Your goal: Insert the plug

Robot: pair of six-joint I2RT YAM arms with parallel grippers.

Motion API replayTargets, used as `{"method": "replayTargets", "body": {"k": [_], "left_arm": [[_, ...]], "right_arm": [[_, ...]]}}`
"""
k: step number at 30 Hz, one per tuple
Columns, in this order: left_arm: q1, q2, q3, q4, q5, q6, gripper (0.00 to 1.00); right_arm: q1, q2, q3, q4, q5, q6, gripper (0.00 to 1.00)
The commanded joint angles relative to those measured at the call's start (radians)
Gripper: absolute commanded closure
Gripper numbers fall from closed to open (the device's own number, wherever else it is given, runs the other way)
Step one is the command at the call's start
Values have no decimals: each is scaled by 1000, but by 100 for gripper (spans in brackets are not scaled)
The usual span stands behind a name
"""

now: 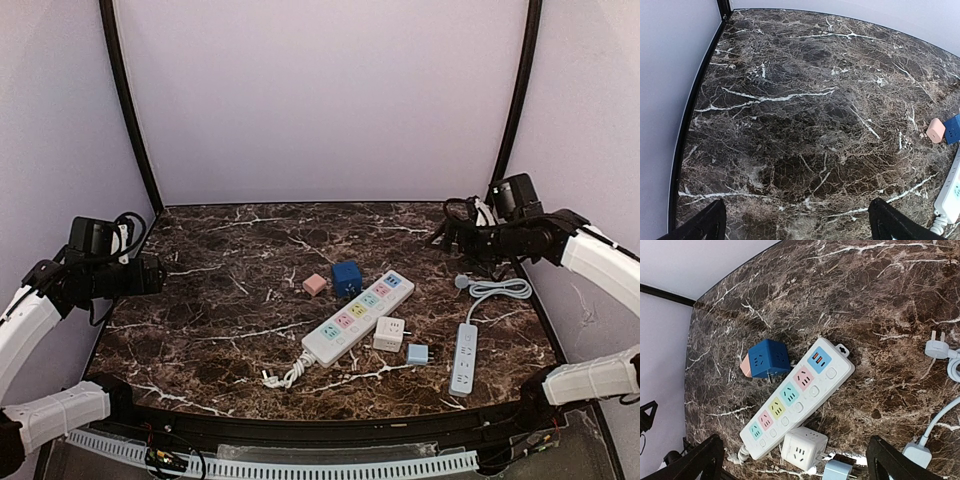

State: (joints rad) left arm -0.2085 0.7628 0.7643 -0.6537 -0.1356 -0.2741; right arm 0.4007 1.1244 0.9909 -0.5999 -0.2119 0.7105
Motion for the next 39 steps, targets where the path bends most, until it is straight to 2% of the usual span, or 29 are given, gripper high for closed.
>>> {"method": "replayTargets", "body": {"k": [1,11,22,32,39], "left_arm": [[-12,6,9,-27,24,2,0],[-26,34,9,-20,53,4,0],[-32,46,12,-18,65,1,0],[-32,53,13,-19,58,0,0],[-32,68,14,-19,62,3,0]], "right_arm": [[36,20,11,-64,24,-64,1],[173,114,21,-139,31,-225,3],[330,276,21,-126,26,-443,3],[393,254,-12,-55,55,-615,4],[411,261,-26,-59,75,-808,3]]}}
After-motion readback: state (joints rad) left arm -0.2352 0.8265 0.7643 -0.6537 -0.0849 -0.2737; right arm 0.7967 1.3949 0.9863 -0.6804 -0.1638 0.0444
